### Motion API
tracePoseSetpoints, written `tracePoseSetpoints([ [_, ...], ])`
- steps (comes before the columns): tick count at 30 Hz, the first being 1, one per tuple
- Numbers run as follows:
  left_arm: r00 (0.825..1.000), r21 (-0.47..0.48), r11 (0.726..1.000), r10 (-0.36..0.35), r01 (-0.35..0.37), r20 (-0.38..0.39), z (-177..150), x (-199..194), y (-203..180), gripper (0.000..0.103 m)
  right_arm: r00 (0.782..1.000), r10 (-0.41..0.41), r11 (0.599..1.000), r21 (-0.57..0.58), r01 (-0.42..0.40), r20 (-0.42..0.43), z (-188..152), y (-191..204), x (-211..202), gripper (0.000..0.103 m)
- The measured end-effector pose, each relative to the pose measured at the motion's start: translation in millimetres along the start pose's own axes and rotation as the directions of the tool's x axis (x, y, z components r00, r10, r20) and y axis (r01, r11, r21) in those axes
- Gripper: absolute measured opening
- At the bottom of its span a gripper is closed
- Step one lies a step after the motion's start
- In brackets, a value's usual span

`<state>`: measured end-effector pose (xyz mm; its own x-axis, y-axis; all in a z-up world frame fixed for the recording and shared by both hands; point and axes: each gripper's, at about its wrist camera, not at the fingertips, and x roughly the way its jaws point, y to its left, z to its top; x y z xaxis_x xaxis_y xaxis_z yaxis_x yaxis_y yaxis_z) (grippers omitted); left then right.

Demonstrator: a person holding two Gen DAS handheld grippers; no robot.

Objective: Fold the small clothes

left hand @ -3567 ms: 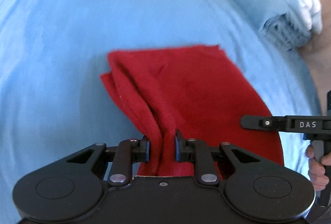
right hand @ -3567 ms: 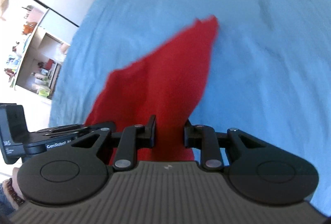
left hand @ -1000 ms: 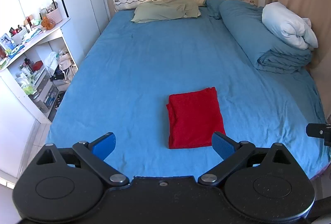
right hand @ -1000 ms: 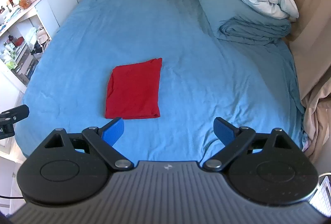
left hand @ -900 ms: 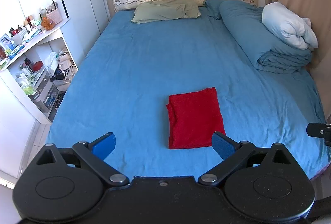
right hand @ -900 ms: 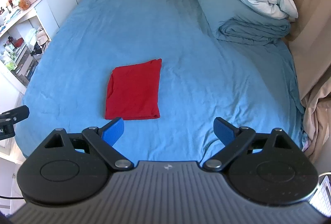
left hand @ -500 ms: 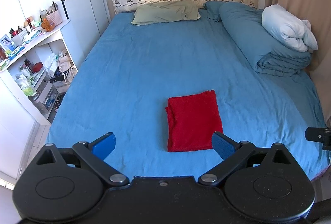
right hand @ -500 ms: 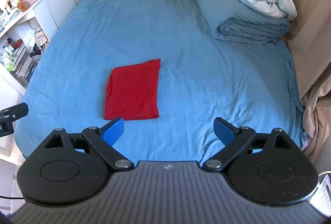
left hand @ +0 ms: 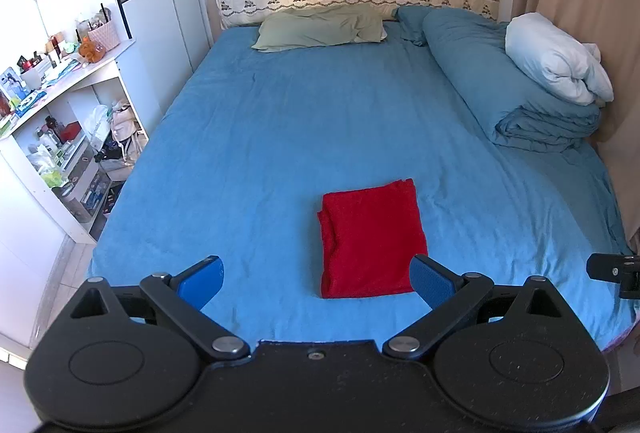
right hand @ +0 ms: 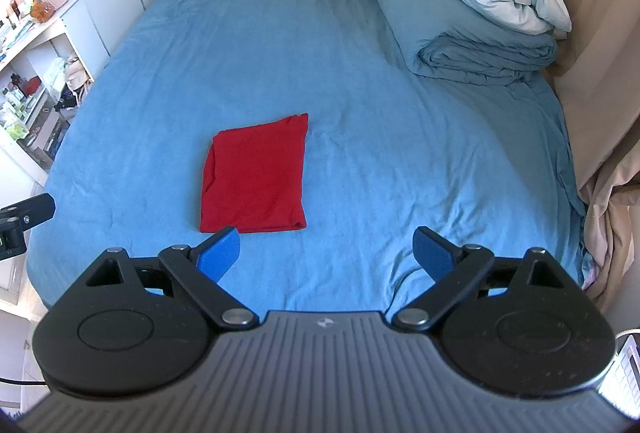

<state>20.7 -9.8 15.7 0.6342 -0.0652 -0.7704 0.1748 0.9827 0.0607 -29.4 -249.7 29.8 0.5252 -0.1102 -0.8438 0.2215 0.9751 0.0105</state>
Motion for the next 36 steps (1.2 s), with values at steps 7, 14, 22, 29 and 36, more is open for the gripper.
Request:
tracePoseSetpoints([
  [7,1.0,0.0,1.0,-0.005,0.005,0.002,1.4,1.2,-0.2,0.101,1.0,-0.002,1.0,0.002,0.002,0.003,0.2,1.5,-0.1,0.103],
  [14,1.0,-0.003,1.0,-0.01,0.01,0.006,1.8,1.0,0.9,0.101,1.0,-0.003,1.0,0.002,0.003,0.007,-0.2,2.4,0.0,0.103],
  [22,1.0,-0.005,1.0,-0.012,0.012,0.009,4.4,0.9,2.9,0.101,1.0,-0.004,1.0,0.005,0.004,0.012,2.1,3.4,-0.8,0.103],
  [29,1.0,-0.007,1.0,-0.008,0.008,0.014,9.1,1.6,0.3,0.101,1.0,-0.006,1.0,0.008,0.006,0.015,3.6,6.0,-1.2,0.103],
  [36,0.999,-0.011,1.0,-0.014,0.015,0.044,13.0,-0.6,-2.1,0.101,1.0,-0.003,1.0,0.01,0.003,0.017,4.7,6.3,-1.6,0.103],
])
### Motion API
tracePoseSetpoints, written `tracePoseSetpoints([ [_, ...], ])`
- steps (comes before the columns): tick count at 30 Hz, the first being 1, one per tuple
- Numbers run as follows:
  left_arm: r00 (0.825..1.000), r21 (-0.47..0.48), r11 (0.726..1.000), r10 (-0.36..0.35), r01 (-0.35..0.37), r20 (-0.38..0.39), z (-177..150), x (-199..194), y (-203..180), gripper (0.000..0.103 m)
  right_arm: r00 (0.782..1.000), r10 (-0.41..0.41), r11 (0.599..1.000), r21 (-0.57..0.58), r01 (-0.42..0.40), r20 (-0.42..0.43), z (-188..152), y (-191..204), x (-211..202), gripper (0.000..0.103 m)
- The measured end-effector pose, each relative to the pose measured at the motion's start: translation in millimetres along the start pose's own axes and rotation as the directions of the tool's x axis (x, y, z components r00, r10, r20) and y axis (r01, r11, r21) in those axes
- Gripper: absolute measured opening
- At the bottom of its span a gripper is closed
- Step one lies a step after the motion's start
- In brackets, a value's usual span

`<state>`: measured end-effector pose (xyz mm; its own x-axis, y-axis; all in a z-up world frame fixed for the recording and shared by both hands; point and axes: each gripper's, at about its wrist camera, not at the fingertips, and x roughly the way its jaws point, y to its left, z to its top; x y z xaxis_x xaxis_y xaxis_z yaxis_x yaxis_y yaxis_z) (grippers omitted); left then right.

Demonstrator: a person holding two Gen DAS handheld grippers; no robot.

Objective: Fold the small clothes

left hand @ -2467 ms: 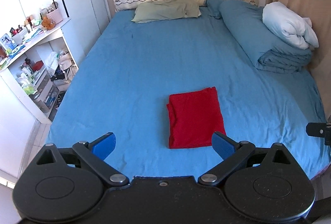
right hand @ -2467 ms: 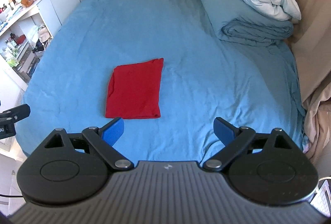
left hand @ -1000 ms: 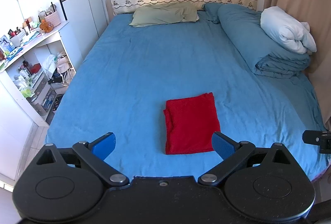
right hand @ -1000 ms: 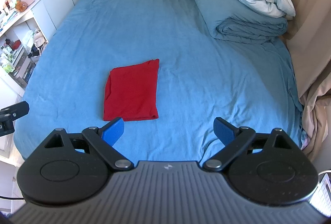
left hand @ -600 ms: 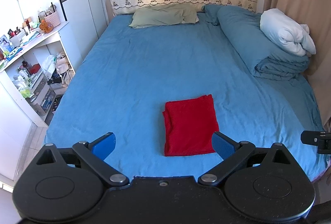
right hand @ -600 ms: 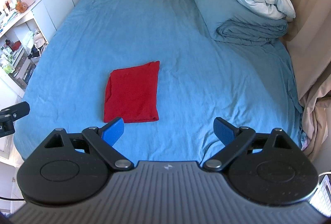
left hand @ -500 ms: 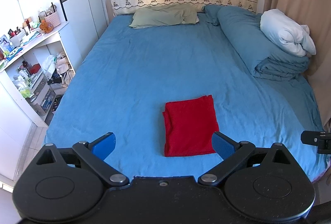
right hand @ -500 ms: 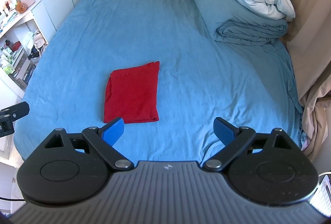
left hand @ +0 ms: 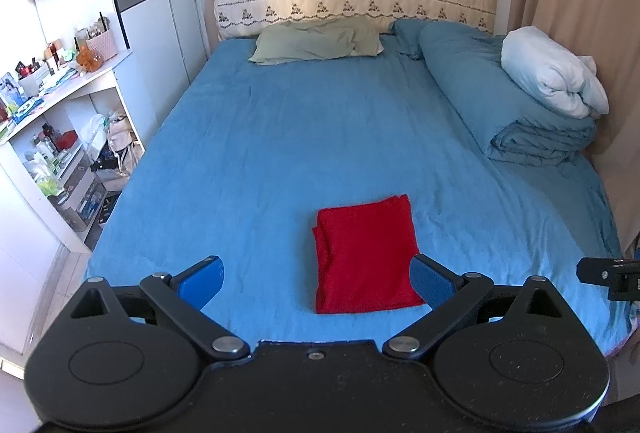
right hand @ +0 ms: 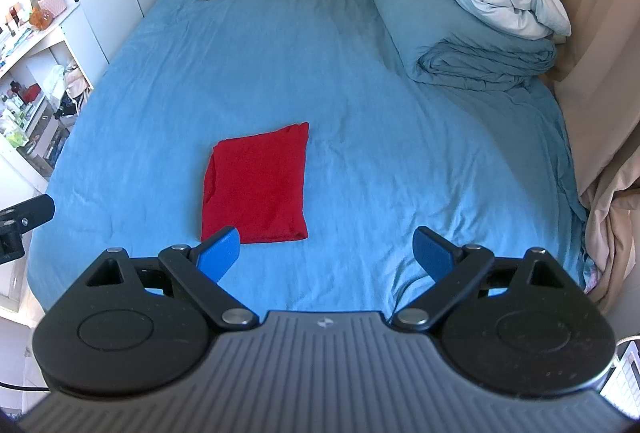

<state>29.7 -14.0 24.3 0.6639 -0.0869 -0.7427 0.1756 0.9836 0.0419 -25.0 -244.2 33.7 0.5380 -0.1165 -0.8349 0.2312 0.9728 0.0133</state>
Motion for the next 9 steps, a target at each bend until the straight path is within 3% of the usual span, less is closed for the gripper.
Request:
tracePoseSetpoints([
  [9,1.0,0.007,1.0,0.014,-0.014,0.015,2.1,2.1,-1.9,0.101,1.0,0.001,1.0,0.004,-0.001,0.006,8.3,3.1,0.8,0.103],
])
